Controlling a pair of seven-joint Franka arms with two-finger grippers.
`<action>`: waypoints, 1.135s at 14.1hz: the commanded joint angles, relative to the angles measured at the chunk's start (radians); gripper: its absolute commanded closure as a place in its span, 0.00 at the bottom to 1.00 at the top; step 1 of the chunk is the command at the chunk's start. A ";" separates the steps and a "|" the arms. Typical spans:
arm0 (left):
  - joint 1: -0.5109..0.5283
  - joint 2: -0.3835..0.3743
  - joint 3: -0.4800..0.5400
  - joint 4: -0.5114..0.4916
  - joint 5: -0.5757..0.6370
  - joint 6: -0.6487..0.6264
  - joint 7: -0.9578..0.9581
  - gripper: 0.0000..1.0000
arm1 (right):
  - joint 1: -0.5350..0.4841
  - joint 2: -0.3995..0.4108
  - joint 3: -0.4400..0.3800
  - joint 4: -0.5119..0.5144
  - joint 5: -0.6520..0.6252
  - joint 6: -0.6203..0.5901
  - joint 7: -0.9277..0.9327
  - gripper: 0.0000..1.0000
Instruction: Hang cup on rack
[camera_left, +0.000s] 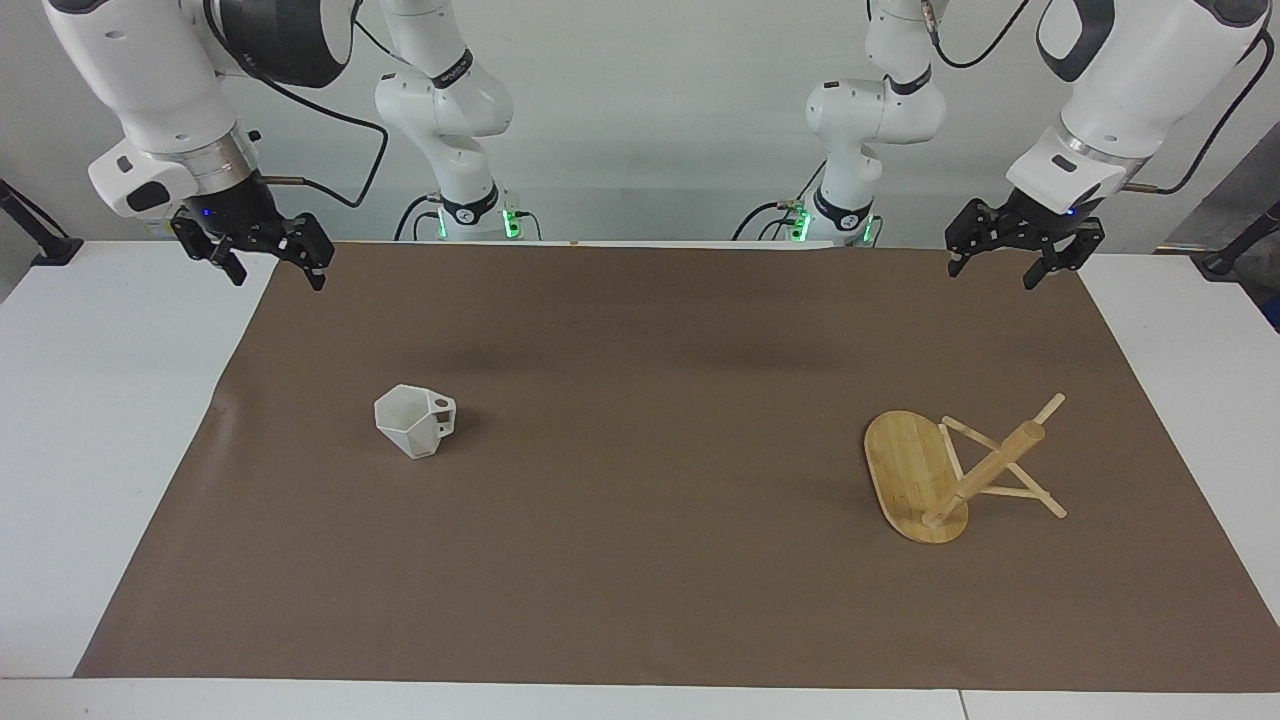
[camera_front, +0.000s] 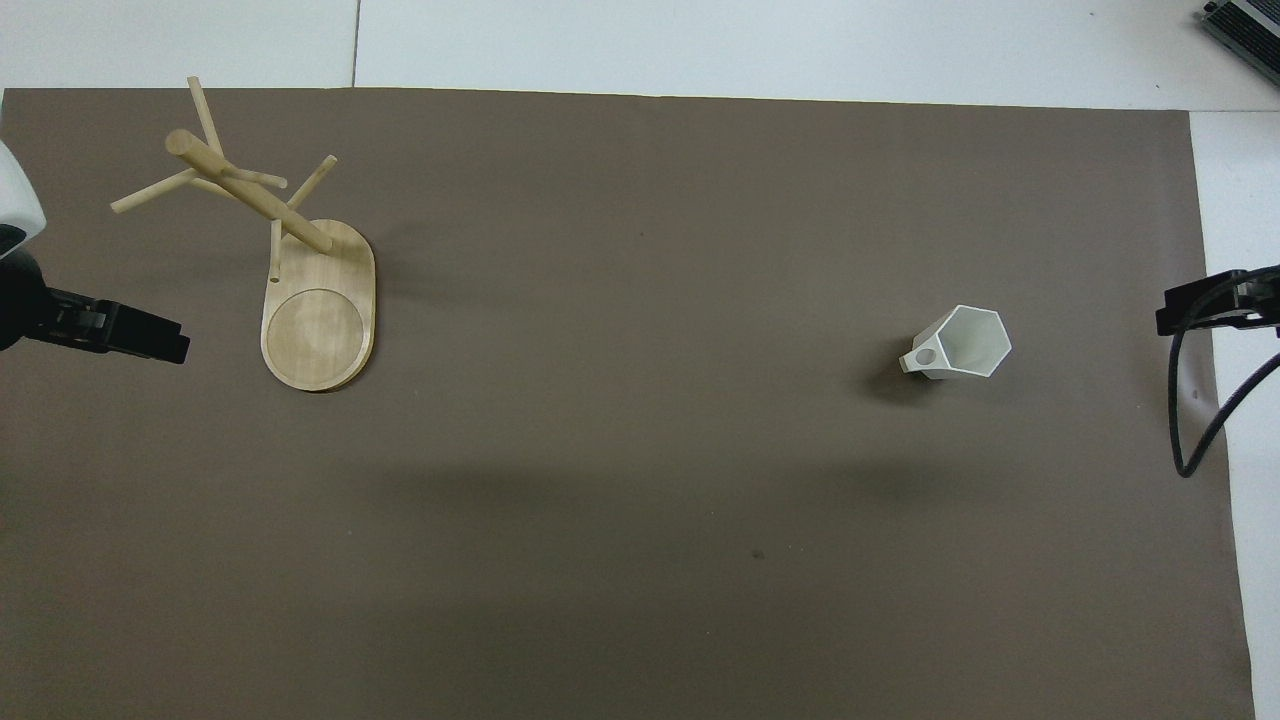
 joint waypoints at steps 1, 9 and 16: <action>-0.007 -0.020 0.004 -0.019 0.022 -0.006 -0.012 0.00 | -0.004 -0.028 0.001 -0.037 -0.014 0.025 0.007 0.00; -0.007 -0.020 0.004 -0.019 0.022 -0.006 -0.012 0.00 | -0.004 -0.030 -0.001 -0.037 -0.014 0.027 0.002 0.00; -0.007 -0.022 0.004 -0.019 0.022 -0.006 -0.012 0.00 | -0.004 -0.034 -0.001 -0.051 -0.014 0.027 0.001 0.00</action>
